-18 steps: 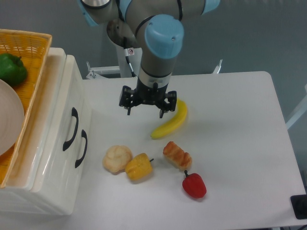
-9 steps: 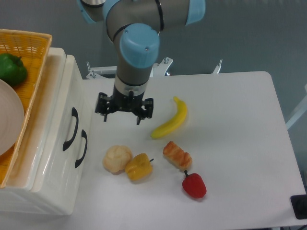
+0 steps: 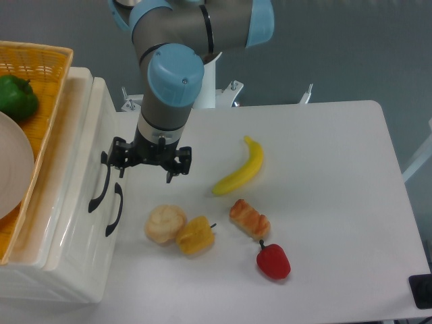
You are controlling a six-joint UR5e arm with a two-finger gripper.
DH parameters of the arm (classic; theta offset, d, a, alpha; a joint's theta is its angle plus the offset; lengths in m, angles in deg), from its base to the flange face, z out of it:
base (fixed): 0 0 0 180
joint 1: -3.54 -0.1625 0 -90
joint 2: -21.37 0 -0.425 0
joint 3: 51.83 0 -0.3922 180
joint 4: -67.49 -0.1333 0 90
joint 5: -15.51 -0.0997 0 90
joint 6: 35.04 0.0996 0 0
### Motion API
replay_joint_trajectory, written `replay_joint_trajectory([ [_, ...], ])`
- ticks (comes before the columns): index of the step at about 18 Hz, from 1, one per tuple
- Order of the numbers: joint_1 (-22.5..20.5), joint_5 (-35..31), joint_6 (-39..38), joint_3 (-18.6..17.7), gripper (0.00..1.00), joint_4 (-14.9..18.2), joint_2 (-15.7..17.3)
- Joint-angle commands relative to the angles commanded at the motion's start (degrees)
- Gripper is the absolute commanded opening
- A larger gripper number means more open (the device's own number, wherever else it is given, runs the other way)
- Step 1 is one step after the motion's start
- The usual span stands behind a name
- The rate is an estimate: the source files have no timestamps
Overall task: Slide open the top white drawer
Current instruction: 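Lower the gripper onto the upper drawer's black handle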
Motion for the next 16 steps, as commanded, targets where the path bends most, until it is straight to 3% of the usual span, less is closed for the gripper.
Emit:
replay_joint_trajectory([
  [7, 0.7, 1.1, 0.1, 0.1, 1.00, -0.2, -2.1],
  [16, 1.3, 1.8, 0.2, 0.6, 1.00, -0.2, -2.2],
])
